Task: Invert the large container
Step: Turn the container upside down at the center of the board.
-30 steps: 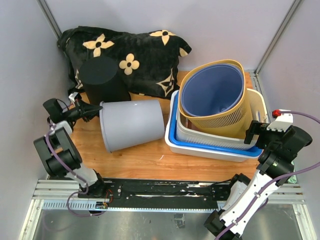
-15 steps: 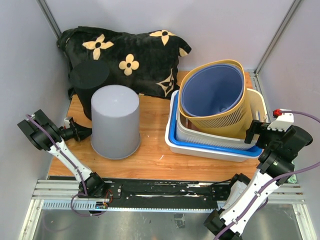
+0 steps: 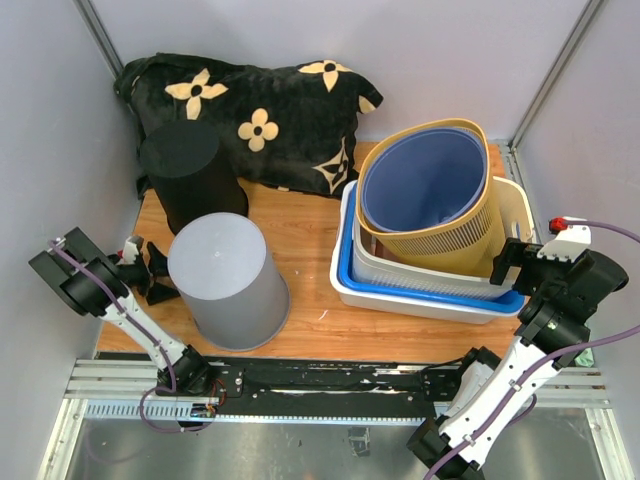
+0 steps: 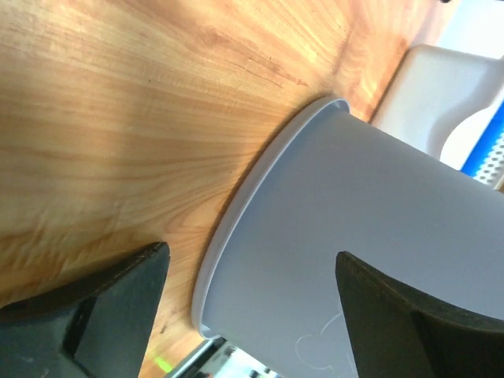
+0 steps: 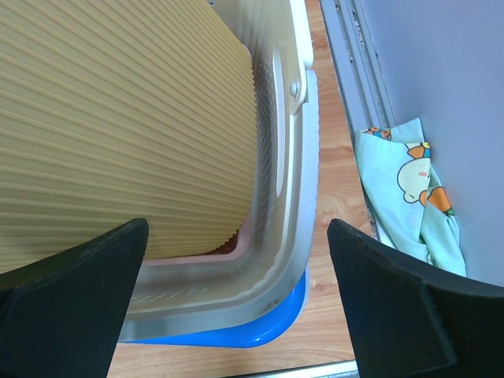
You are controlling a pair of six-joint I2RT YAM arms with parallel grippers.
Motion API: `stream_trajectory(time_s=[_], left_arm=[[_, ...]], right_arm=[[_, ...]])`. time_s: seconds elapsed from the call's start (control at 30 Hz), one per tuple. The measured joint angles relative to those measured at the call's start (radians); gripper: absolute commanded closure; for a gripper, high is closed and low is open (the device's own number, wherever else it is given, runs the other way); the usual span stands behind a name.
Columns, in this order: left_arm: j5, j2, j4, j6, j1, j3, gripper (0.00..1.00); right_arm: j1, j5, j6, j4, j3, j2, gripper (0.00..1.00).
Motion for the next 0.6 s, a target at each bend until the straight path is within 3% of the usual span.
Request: stream_trajectory(time_s=[0.17,0.33,0.6], left_arm=[[-0.086,-0.124,0.045,0.038,-0.001,0.000,0.05],[-0.194,-0.365,0.159,0.077,-0.036,0.011,0.06],[-0.429,-0.711,0.277,0.063,-0.066,0.211,0.04]], right_arm=[[0.000,-0.006,0.000,0.004,0.000,0.002,0.00],[0.000,-0.014,0.000,0.004,0.000,0.009,0.00],[-0.004,-0.127,-0.055,-0.016,0.018,0.043,0.00]])
